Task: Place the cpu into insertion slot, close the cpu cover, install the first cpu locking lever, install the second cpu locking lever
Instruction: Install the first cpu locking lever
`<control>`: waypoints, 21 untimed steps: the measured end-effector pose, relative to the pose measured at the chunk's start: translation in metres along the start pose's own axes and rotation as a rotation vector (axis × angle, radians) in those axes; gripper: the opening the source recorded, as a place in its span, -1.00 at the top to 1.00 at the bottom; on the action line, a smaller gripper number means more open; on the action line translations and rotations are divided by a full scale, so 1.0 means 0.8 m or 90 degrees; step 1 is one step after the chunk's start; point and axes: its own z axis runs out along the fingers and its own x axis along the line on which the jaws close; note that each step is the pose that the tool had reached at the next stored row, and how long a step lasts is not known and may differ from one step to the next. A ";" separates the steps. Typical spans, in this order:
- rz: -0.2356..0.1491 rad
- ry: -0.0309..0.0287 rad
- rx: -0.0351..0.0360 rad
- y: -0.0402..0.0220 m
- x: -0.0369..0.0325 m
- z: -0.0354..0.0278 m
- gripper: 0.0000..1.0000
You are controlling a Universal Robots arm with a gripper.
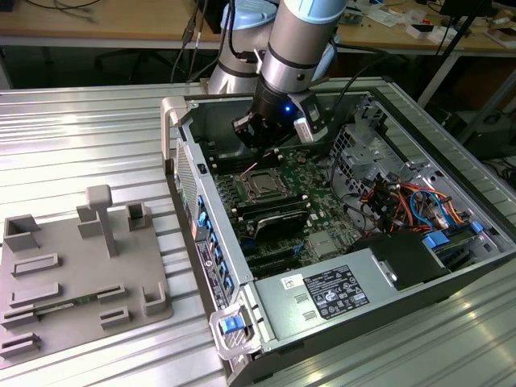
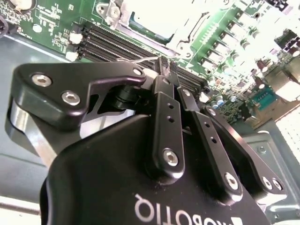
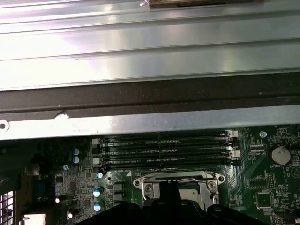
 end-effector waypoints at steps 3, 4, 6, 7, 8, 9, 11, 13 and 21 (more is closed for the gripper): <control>-0.038 0.0037 0.0004 0.0000 -0.0039 0.0024 0.79; -0.044 0.0041 0.0004 0.0008 -0.0069 0.0037 0.79; -0.044 0.0042 0.0005 0.0025 -0.0124 0.0048 0.79; -0.045 0.0043 0.0006 0.0031 -0.0140 0.0050 0.79; -0.047 0.0044 0.0006 0.0036 -0.0145 0.0052 0.79; -0.050 0.0047 0.0005 0.0041 -0.0149 0.0054 0.79; -0.063 0.0059 0.0006 0.0044 -0.0151 0.0060 0.79; -0.073 0.0068 0.0007 0.0057 -0.0151 0.0066 0.79; -0.076 0.0070 0.0006 0.0113 -0.0183 0.0107 0.79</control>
